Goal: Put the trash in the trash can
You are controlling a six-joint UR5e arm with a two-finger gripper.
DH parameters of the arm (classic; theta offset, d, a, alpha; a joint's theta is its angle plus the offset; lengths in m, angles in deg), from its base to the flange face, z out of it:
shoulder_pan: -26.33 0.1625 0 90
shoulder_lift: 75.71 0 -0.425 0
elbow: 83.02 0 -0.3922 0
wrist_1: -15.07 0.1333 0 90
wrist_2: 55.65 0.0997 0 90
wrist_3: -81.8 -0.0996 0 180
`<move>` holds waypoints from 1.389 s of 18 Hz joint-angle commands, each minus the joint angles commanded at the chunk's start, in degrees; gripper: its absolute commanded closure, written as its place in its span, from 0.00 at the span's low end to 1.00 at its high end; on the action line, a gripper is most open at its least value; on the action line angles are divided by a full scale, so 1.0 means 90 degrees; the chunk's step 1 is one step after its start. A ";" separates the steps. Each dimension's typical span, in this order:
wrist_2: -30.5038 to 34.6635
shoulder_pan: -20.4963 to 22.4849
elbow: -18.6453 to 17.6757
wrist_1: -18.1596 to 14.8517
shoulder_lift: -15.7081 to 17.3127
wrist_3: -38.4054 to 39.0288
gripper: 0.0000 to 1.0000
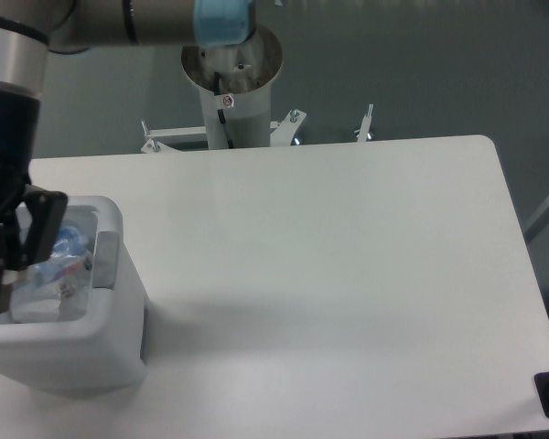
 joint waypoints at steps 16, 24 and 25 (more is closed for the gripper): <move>0.0029 0.0924 -0.0879 -0.0010 0.0439 -0.0077 0.00; 0.0049 0.2362 -0.1133 -0.0058 0.0478 -0.0877 0.00; 0.0058 0.2546 -0.1182 -0.0068 0.0488 -0.1043 0.00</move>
